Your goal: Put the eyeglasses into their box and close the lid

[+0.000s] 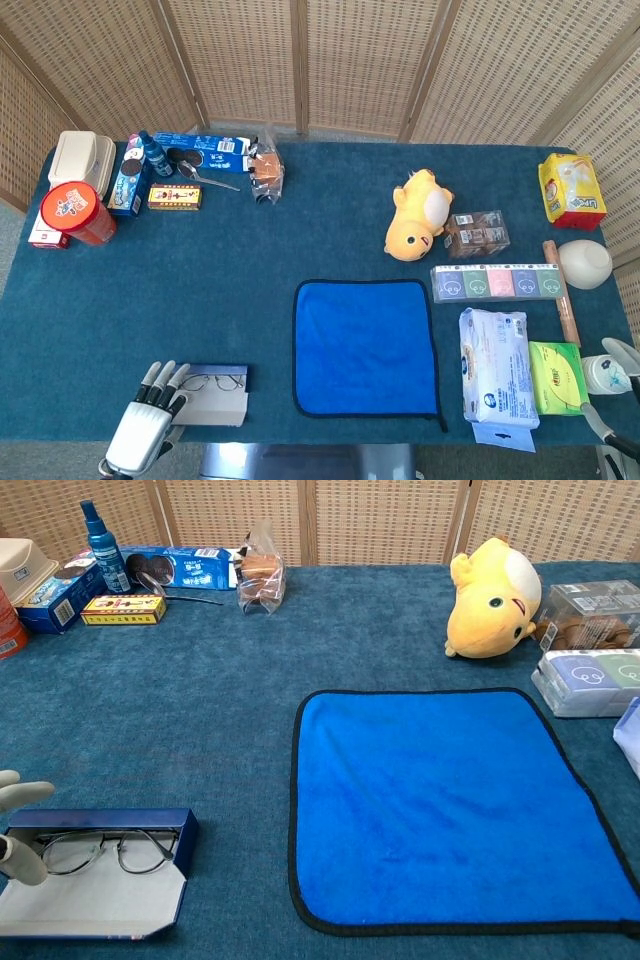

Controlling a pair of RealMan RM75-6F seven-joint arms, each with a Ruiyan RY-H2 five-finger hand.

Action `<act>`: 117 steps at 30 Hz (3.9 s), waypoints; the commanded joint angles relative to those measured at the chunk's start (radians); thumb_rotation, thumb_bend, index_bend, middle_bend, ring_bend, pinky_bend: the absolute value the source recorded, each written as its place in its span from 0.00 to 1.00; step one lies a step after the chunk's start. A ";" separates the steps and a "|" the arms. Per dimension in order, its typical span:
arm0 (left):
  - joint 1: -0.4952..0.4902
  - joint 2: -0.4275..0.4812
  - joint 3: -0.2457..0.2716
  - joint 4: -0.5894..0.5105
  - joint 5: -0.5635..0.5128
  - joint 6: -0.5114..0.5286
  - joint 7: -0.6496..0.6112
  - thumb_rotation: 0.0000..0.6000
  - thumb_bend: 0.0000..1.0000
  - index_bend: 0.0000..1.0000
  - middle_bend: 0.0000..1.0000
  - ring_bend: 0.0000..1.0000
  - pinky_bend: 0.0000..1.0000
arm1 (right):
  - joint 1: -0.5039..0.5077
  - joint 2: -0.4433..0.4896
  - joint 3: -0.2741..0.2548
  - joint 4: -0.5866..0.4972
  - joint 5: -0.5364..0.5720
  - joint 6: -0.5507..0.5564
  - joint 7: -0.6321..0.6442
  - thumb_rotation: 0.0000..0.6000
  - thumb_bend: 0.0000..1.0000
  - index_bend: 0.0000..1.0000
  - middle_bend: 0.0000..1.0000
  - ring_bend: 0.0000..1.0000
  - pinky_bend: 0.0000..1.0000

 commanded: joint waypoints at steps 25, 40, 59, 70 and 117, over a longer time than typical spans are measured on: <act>-0.027 -0.001 -0.046 -0.044 -0.060 -0.022 0.031 1.00 0.40 0.66 0.26 0.03 0.08 | -0.010 -0.005 0.010 0.014 0.019 -0.004 0.018 1.00 0.28 0.11 0.18 0.07 0.12; -0.078 -0.006 -0.120 -0.121 -0.137 -0.058 -0.009 1.00 0.39 0.57 0.23 0.03 0.09 | -0.018 -0.002 0.015 0.011 0.025 0.001 0.018 1.00 0.28 0.10 0.18 0.07 0.12; -0.179 -0.058 -0.272 -0.087 -0.303 -0.142 0.101 1.00 0.37 0.12 0.00 0.00 0.03 | -0.040 -0.002 0.022 0.036 0.044 0.026 0.055 1.00 0.28 0.10 0.18 0.07 0.12; -0.227 -0.063 -0.306 -0.119 -0.423 -0.204 0.186 1.00 0.37 0.13 0.00 0.00 0.03 | -0.042 0.001 0.023 0.026 0.037 0.028 0.047 1.00 0.28 0.10 0.18 0.07 0.13; -0.368 0.184 -0.156 -0.481 -0.598 -0.352 0.528 0.82 0.36 0.09 0.00 0.00 0.00 | -0.044 0.019 0.039 -0.072 0.046 0.009 -0.051 1.00 0.28 0.10 0.18 0.07 0.13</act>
